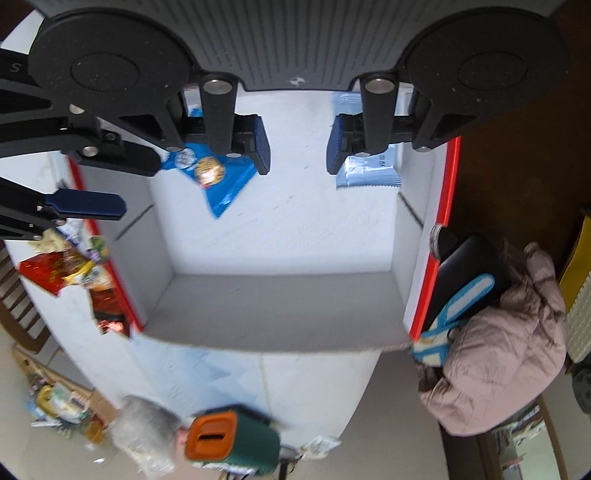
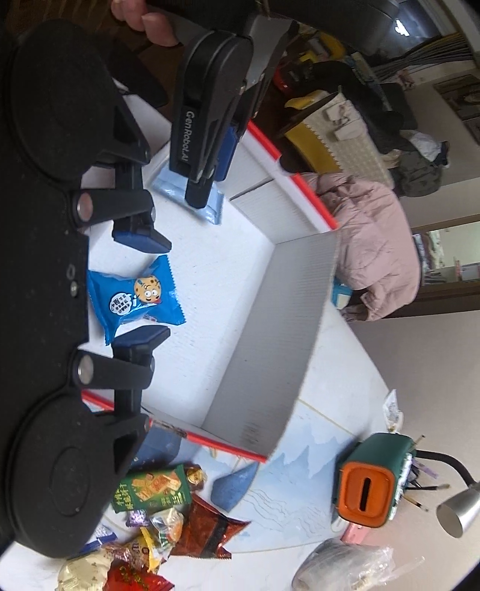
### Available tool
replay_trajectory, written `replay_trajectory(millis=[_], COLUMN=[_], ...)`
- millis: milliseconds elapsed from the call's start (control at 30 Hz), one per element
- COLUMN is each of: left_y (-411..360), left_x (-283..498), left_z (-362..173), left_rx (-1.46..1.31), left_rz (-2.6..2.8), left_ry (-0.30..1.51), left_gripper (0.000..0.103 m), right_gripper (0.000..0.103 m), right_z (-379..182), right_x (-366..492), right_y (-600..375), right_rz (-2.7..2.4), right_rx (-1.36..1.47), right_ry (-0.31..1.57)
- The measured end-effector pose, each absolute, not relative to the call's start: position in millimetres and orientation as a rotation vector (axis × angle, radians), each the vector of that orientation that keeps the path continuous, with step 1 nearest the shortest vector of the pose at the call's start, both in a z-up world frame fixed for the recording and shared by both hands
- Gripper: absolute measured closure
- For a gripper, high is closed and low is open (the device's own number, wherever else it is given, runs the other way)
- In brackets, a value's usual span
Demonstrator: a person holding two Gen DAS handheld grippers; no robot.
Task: Organize snacks
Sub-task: 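Open both tools to drop the packets into the white box, then grasp the white-and-blue biscuit packet with the left tool while the right tool grasps the cream bag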
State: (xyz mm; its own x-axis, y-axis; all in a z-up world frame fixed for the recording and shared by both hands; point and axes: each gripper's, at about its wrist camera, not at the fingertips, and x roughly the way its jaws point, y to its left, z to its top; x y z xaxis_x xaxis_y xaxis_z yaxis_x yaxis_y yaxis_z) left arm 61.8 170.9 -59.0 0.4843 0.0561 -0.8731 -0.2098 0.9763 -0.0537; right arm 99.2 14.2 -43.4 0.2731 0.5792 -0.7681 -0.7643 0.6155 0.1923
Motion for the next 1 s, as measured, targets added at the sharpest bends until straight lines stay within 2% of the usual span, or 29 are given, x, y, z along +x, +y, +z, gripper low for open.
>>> replay_trajectory(millis=[100, 300, 400, 467, 600, 667, 1000], left_y=[158.3, 134.8, 119.7, 109.5, 86.2, 73.0, 9.8], left_x=[56.7, 51.2, 50.1, 49.4, 51.3, 53.9, 78.0], left_z=[-44.7, -24.6, -17.6, -13.4, -7.6, -6.2, -12.0], left_rx=[-0.147, -0.137, -0.128, -0.121, -0.110, -0.098, -0.103], left_rz=[0.140, 0.100, 0.076, 0.059, 0.028, 0.010, -0.067], left_ry=[1.001, 0.938, 0.915, 0.902, 0.868, 0.851, 0.849], left_gripper=[0.055, 0.053, 0.053, 0.053, 0.042, 0.040, 0.036], right_gripper=[0.056, 0.051, 0.045, 0.037, 0.028, 0.023, 0.015], right_z=[-32.7, -14.0, -6.3, -2.0, 3.2, 3.2, -1.8], right_x=[95.8, 89.5, 89.2, 88.3, 90.6, 91.8, 108.5], right_y=[4.5, -23.7, -42.7, -54.8, -81.0, -94.2, -167.1], right_rz=[0.911, 0.899, 0.882, 0.865, 0.829, 0.809, 0.727], right_rx=[-0.202, -0.148, -0.123, -0.117, -0.111, -0.116, -0.110], right_ry=[0.895, 0.848, 0.826, 0.806, 0.786, 0.775, 0.762])
